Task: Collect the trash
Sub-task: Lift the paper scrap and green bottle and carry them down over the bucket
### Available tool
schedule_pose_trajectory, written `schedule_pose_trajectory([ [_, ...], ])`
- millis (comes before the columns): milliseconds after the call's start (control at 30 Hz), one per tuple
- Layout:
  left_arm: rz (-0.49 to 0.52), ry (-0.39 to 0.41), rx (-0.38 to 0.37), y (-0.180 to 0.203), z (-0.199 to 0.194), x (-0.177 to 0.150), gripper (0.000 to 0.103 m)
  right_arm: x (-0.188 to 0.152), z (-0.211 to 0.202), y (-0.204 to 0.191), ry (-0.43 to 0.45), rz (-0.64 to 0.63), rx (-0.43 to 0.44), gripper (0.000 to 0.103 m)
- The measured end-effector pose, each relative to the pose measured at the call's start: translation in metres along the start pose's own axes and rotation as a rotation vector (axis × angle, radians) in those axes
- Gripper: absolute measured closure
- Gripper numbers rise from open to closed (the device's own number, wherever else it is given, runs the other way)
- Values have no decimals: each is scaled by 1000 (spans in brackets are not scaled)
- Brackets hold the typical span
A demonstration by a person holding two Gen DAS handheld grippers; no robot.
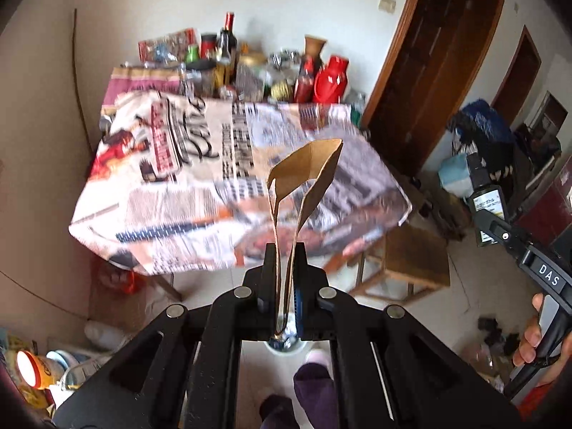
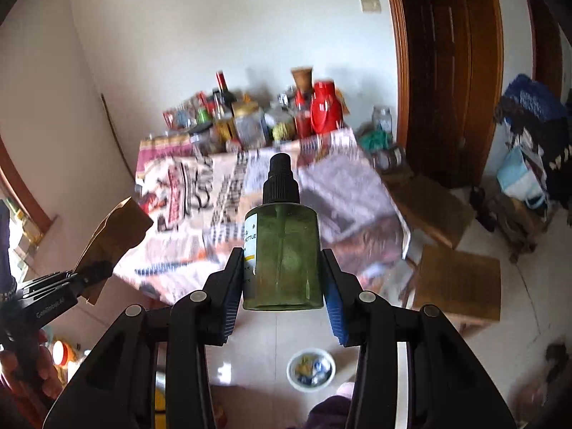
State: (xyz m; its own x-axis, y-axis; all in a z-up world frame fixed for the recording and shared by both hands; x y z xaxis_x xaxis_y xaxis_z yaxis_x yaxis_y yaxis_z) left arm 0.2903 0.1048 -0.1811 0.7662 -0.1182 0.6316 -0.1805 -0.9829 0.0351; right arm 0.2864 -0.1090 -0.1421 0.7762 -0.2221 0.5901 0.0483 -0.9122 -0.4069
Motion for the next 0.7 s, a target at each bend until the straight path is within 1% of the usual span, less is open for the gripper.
schedule_pose_trajectory([
  [167, -7, -74, -13, 13, 29, -31, 97, -34, 22, 20, -95, -3, -23, 65],
  [233, -15, -114, -20, 19, 47, -45, 97, -48, 44, 32, -160, 1, -22, 65],
  [367, -37, -210, -24, 32, 96, -80, 97, -79, 80, 51, -250, -16, -20, 65],
  [533, -84, -306, -30, 49, 165, -139, 97, -121, 132, 78, -329, -70, -19, 65],
  [600, -104, -358, -16, 52, 191, -168, 97, -140, 149, 89, -364, -82, -19, 65],
  [667, -143, -410, -20, 54, 217, -202, 97, -162, 169, 101, -412, -85, -21, 65],
  [700, -157, -428, -23, 55, 225, -213, 97, -175, 179, 108, -437, -85, -21, 65],
])
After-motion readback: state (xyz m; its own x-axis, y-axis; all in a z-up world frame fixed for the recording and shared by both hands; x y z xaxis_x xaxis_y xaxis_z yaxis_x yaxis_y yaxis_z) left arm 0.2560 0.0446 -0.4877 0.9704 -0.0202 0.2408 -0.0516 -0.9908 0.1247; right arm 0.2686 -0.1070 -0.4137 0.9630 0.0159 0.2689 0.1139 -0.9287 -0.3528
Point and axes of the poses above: each gripper's, at about its wrist camera, not at the fingertips, and z roughly the way its jaws point, y to its right, x to its top, the point moved 8 cm from there along z, roughly the way its jaws point, and after that the axes turned 14 degrees about z, right-handed, at the moved point
